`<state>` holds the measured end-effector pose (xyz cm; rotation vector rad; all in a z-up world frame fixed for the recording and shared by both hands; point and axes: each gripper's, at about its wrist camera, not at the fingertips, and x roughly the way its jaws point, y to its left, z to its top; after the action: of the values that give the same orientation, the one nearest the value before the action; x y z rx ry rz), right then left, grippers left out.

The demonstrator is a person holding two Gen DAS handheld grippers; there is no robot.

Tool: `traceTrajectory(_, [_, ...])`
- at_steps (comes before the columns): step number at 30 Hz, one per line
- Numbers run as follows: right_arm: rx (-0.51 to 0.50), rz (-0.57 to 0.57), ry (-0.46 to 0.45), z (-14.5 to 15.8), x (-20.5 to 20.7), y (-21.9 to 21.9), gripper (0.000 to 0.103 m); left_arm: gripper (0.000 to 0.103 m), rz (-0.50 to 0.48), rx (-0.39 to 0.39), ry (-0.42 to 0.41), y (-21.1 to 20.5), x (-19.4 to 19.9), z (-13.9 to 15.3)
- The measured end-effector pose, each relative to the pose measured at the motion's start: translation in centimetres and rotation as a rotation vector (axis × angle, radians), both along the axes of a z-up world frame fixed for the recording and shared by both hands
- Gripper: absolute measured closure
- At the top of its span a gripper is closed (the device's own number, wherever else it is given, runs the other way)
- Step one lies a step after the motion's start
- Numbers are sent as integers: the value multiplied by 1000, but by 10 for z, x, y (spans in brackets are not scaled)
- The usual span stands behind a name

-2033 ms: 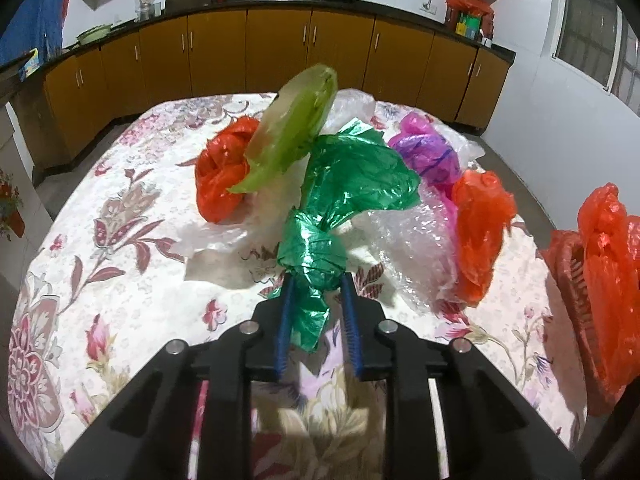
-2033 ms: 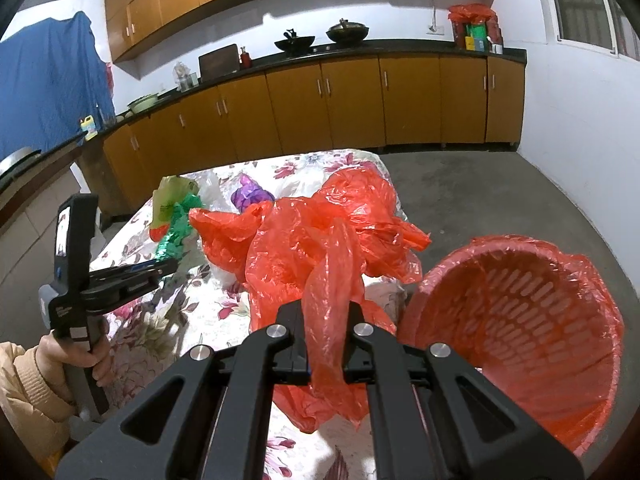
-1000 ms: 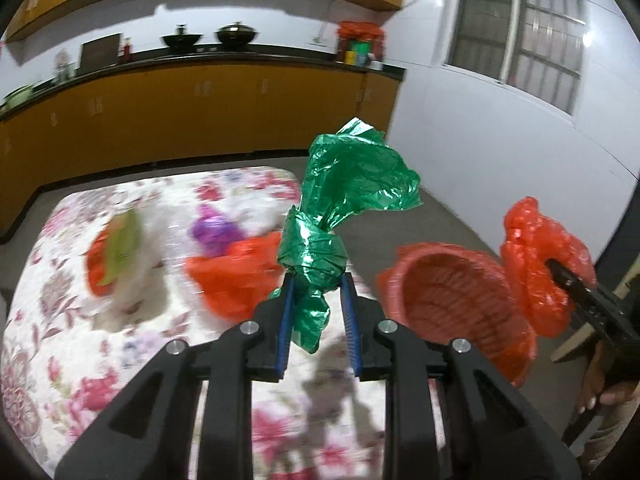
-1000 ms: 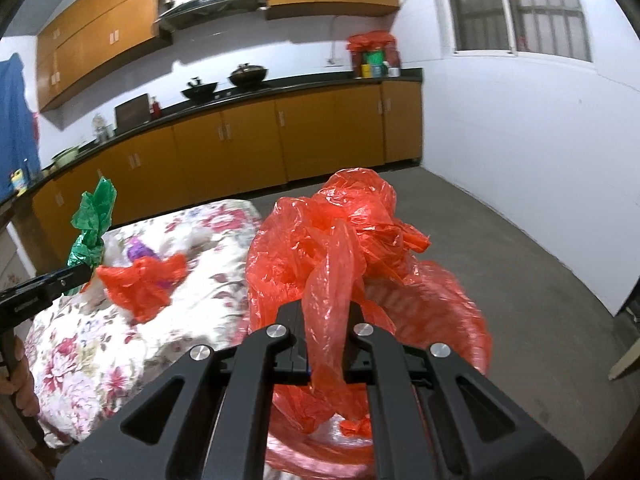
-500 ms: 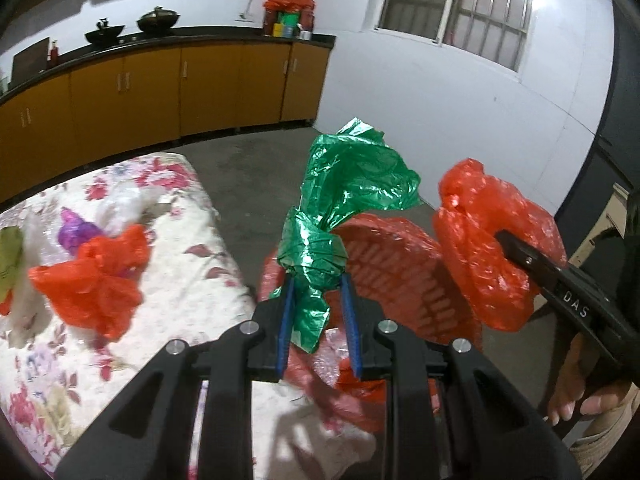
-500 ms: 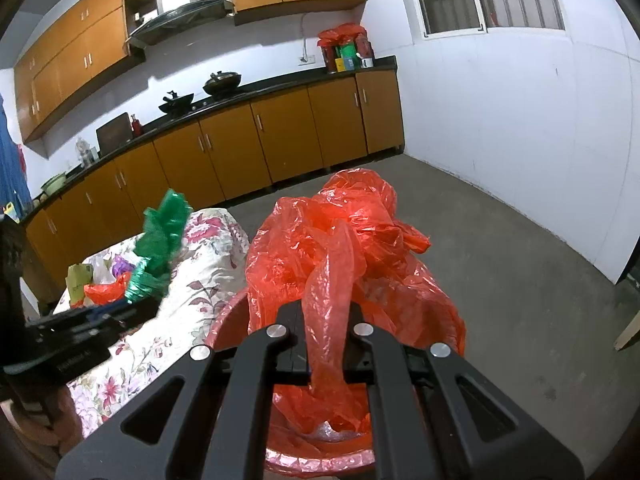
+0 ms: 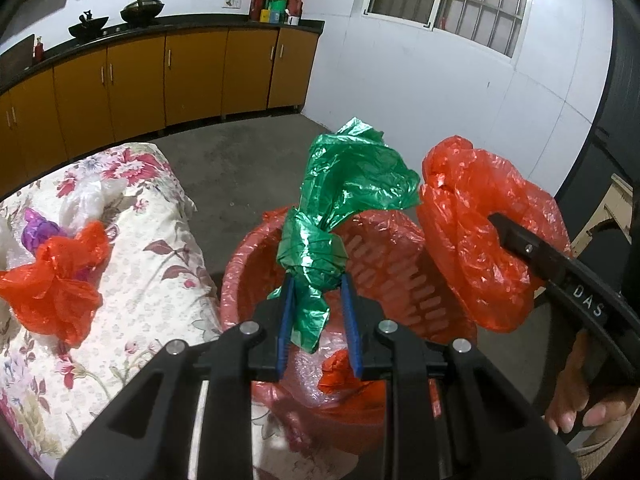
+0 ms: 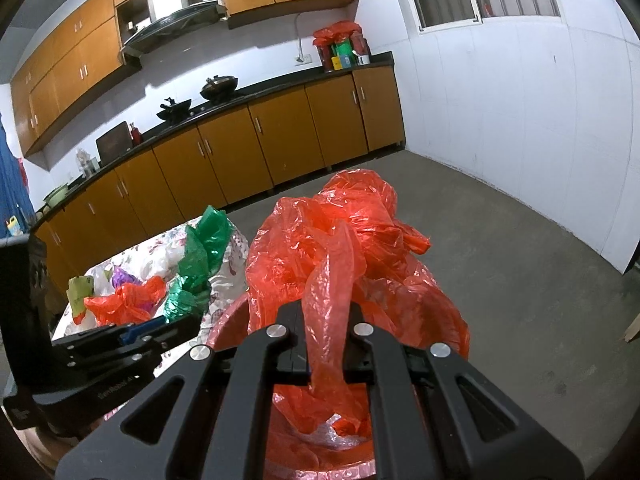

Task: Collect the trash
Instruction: 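Carry both bags over the red basket and open both grippers to drop them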

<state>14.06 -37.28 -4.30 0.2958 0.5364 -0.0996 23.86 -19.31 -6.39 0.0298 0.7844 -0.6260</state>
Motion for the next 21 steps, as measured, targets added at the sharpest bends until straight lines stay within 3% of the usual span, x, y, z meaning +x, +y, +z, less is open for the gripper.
traceTrajectory(12, [29, 10, 24, -2, 8, -7, 96, 74, -14, 22, 48, -15, 9, -18])
traceTrajectory(15, [40, 10, 34, -5, 10, -10, 87, 71, -19, 30, 57, -17, 10, -23])
traceTrajectory(17, [48, 9, 36, -7, 9, -11, 73, 67, -18, 34, 64, -16, 10, -26])
traceTrajectory(21, [53, 8, 42, -10, 8, -10, 65, 65, -5, 40, 79, -12, 11, -32])
